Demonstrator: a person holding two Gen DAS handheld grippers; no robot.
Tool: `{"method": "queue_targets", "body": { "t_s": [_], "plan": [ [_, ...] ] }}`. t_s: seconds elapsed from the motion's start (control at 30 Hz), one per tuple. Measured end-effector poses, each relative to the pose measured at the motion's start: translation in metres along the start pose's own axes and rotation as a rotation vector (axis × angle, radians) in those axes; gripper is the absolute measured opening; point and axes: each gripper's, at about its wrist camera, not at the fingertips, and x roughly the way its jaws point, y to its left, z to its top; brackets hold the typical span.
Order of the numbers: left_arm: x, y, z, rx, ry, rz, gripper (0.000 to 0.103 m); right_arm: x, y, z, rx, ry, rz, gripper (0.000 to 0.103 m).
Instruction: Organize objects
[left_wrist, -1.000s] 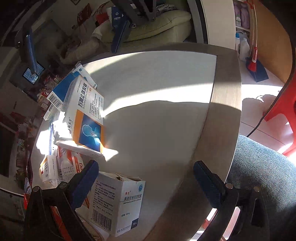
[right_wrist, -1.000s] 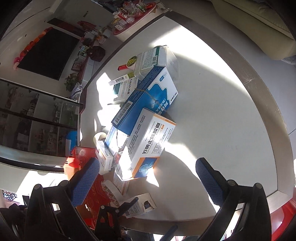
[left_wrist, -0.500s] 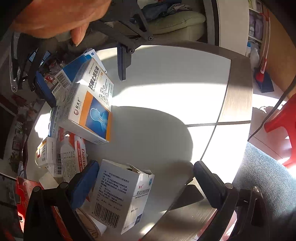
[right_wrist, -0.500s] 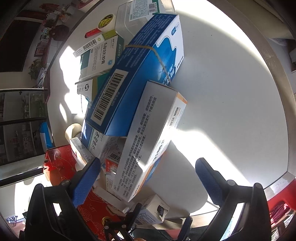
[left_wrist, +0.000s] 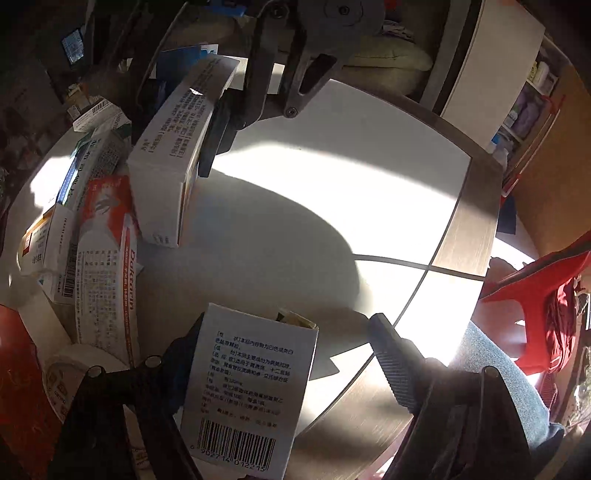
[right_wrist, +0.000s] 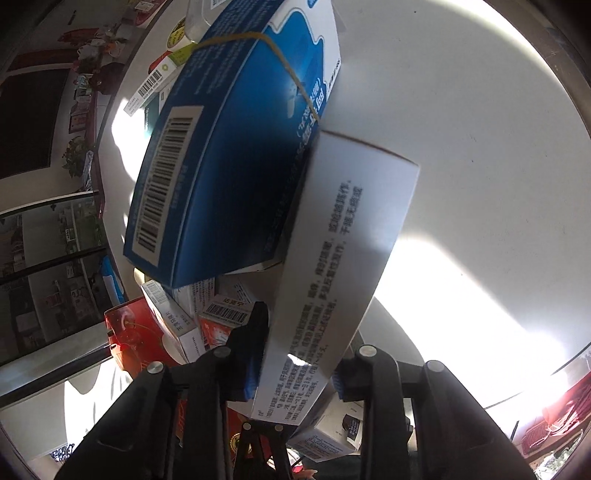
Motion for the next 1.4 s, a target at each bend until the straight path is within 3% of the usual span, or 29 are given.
{"method": "queue_targets", "body": {
  "t_s": [0.03,0.07,0.17,0.23,0.33,0.47,0.67,0.87,1.1,1.4],
  "plan": [
    [-0.002,-0.002,0.000,0.006,-0.013,-0.002,0.061,-0.002,-0.001,0.000,-0.009,-0.008,0.003,0.026],
    [-0.004,-0.003,-0.001,0.004,-0.021,-0.002,0.057,-0.005,-0.003,-0.001,-0.015,-0.016,0.011,0.026],
    [-0.006,0.007,-0.003,-0.069,-0.051,-0.023,0.056,-0.018,-0.010,-0.005,-0.038,-0.043,0.048,0.026],
    [-0.012,0.020,-0.006,-0.165,-0.091,-0.087,0.053,-0.029,-0.017,-0.010,-0.055,-0.075,0.083,0.026],
    [-0.033,0.047,-0.012,-0.320,-0.213,-0.219,0.052,-0.047,-0.030,-0.020,-0.068,-0.133,0.182,0.026],
    [-0.068,0.075,-0.026,-0.501,-0.372,-0.335,0.052,-0.065,-0.049,-0.046,-0.111,-0.229,0.273,0.026],
    [-0.113,0.103,-0.059,-0.735,-0.523,-0.424,0.052,-0.065,-0.098,-0.093,-0.068,-0.284,0.526,0.026],
    [-0.142,0.115,-0.078,-0.771,-0.574,-0.363,0.052,-0.049,-0.110,-0.130,-0.053,-0.263,0.639,0.026],
    [-0.165,0.108,-0.093,-0.760,-0.606,-0.343,0.052,-0.054,-0.116,-0.148,-0.086,-0.235,0.735,0.026],
    [-0.175,0.096,-0.097,-0.727,-0.594,-0.311,0.052,-0.064,-0.109,-0.173,-0.164,-0.262,0.708,0.026]
  ]
}}
